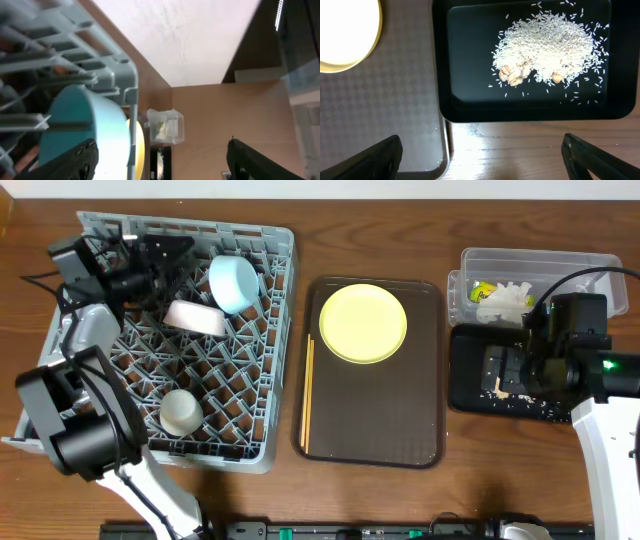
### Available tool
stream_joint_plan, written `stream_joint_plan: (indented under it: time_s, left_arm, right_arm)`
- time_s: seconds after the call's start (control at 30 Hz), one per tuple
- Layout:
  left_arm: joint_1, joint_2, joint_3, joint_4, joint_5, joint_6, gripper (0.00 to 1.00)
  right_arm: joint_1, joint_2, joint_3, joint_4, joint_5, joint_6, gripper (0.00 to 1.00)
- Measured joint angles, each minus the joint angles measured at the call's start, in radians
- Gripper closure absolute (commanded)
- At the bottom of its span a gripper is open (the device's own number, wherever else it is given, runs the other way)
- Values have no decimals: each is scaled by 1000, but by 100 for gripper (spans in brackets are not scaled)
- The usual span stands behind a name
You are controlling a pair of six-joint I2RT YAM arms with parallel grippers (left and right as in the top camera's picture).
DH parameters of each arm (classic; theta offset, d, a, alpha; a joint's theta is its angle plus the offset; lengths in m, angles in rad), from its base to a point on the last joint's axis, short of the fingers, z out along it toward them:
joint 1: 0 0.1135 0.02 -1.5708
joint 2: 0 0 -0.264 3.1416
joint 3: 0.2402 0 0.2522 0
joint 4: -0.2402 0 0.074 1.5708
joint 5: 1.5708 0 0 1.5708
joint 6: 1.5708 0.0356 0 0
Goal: Sort waste into correct bins and load items into the dishwasher
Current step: 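Release the blue bowl and move the left gripper to the chopsticks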
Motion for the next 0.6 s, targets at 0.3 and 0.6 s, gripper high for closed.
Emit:
stream_joint_plan:
  time_s: [0.3,0.6]
  left_arm:
    - [-54,-320,-1,-48,-27,40,11]
    - [-382,-480,4,-612,-504,372,6]
  right_arm:
    - [0,0,0,-2,0,0,1]
    - [0,0,0,-3,0,0,1]
